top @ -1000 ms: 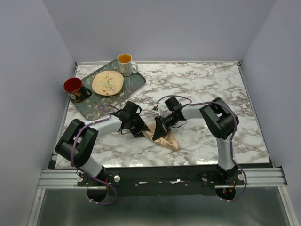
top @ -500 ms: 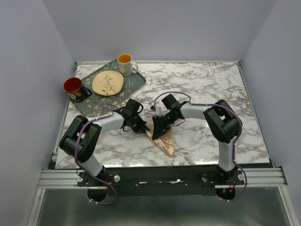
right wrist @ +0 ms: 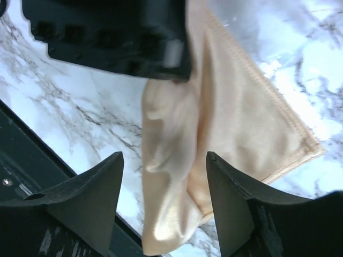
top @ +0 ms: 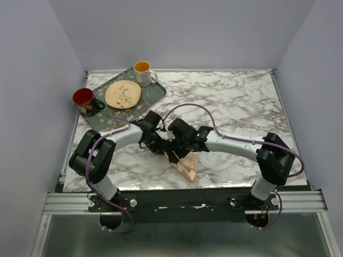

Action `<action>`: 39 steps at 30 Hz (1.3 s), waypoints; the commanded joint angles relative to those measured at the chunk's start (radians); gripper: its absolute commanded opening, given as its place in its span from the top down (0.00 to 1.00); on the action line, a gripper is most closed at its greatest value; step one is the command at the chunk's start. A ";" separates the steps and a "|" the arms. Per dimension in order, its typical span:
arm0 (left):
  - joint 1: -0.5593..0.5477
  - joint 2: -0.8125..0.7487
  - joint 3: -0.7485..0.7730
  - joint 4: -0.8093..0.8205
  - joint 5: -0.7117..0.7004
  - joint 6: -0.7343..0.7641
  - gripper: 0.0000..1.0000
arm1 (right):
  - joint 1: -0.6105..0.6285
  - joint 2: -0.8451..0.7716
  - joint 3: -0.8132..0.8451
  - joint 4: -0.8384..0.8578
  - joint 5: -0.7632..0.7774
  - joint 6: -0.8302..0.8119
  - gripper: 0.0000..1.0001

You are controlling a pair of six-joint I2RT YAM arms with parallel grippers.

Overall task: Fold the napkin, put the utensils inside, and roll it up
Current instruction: Roll the napkin with the utensil

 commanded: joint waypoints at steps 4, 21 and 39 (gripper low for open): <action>0.003 0.009 0.051 -0.101 0.020 -0.033 1.00 | 0.180 0.023 -0.046 0.072 0.339 0.083 0.29; -0.022 0.033 0.060 -0.130 0.009 -0.099 1.00 | 0.244 0.147 -0.012 0.070 0.527 0.089 0.58; 0.075 -0.109 0.018 -0.083 -0.063 0.162 0.22 | 0.077 0.015 -0.325 0.426 0.034 0.084 0.99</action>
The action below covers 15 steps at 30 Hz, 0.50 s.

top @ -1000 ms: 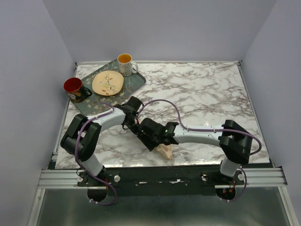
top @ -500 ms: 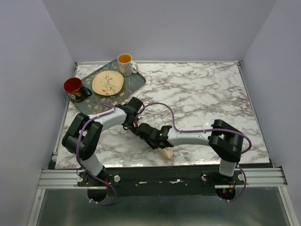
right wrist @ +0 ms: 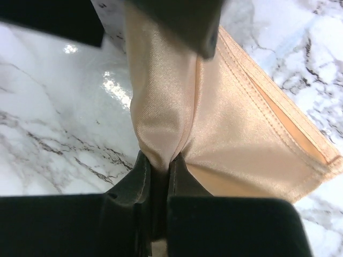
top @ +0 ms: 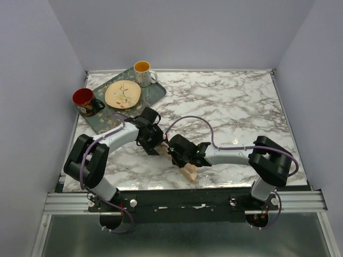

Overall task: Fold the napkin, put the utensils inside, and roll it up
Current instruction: Roll the napkin with the utensil

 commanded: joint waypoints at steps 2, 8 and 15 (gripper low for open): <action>0.081 -0.116 -0.047 0.010 -0.040 0.127 0.19 | -0.119 -0.001 -0.111 0.139 -0.343 -0.011 1.00; 0.100 -0.181 -0.073 -0.002 -0.048 0.172 0.17 | -0.260 0.059 -0.131 0.211 -0.683 -0.068 0.99; 0.099 -0.225 -0.096 0.030 -0.023 0.164 0.11 | -0.408 0.189 -0.096 0.225 -1.001 -0.105 0.99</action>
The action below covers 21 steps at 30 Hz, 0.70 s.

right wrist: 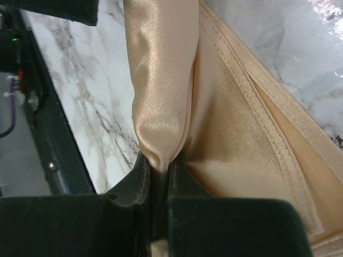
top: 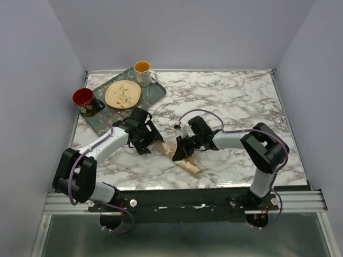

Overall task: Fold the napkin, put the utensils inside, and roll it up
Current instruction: Roll the napkin with the utensil

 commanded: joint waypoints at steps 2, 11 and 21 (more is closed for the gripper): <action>-0.004 -0.019 -0.021 0.050 0.025 -0.004 0.12 | -0.073 0.143 0.011 -0.032 -0.264 -0.061 0.99; -0.077 0.119 -0.033 0.176 0.086 -0.065 0.14 | -0.078 0.237 0.091 -0.070 -0.333 -0.053 0.97; -0.044 0.177 -0.119 0.264 0.083 -0.124 0.29 | -0.096 0.239 0.105 -0.145 -0.284 -0.100 0.94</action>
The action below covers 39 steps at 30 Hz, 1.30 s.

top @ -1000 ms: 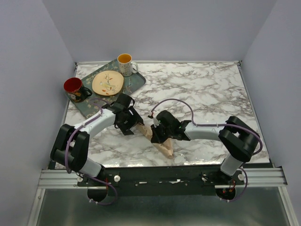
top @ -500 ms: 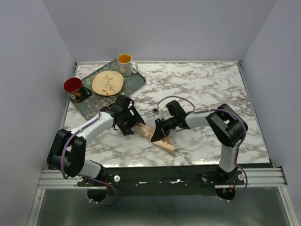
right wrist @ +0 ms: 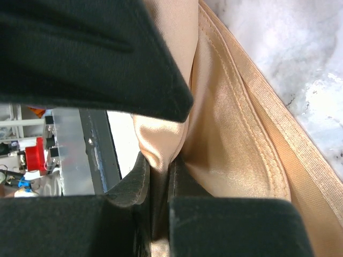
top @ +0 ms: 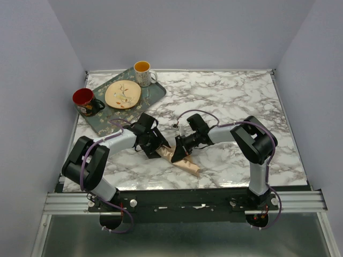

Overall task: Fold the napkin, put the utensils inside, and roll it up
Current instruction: Roll the napkin with the utensil

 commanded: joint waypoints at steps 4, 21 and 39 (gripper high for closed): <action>0.027 0.077 -0.027 0.044 -0.031 0.005 0.38 | -0.006 0.035 -0.002 -0.165 0.134 -0.123 0.93; 0.093 0.089 -0.064 0.030 -0.054 0.102 0.42 | -0.006 0.041 0.049 -0.239 0.190 -0.178 0.91; 0.020 0.040 -0.087 0.047 0.053 -0.028 0.20 | -0.006 0.057 0.074 -0.184 0.148 -0.089 0.99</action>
